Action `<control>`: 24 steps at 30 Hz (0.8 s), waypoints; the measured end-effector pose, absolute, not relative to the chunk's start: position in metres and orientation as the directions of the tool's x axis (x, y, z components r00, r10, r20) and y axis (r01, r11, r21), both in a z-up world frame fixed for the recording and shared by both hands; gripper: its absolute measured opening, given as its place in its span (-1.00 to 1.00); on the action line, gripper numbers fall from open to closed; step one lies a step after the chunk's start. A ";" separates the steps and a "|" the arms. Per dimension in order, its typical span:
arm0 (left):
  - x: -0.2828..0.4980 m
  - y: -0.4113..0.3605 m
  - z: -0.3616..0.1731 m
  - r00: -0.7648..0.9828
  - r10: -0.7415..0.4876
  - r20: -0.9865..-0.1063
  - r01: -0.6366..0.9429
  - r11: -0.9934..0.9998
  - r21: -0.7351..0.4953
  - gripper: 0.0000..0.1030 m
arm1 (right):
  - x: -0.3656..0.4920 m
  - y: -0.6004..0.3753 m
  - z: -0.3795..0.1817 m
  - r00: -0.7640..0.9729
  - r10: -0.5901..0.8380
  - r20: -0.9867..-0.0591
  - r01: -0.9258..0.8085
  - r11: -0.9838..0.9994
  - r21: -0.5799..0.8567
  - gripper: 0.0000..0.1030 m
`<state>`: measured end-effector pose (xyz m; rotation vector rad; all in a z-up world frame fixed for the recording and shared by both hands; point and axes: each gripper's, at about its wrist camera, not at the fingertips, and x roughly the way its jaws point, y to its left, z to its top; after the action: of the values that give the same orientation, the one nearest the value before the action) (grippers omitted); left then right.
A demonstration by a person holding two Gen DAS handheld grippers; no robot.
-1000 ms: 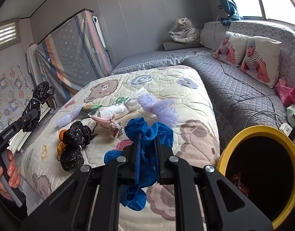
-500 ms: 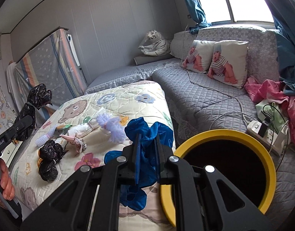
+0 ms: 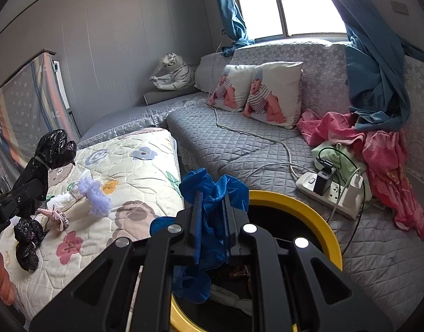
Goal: Collect trash
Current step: 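Carry the bag and glove over the yellow-rimmed bin and open both tools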
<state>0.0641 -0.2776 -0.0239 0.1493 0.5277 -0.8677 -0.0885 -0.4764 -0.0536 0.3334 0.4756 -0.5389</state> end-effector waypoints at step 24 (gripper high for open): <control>0.036 -0.386 -0.086 0.324 -0.731 -0.601 0.891 0.449 -0.064 -0.58 | -0.107 -0.523 -0.096 0.648 -0.465 -0.604 0.681 0.709 0.185 -0.76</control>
<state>0.0362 -0.3856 -0.0858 0.3011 0.6137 -1.0845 -0.1073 -0.5234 -0.0960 0.4206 0.5556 -0.6735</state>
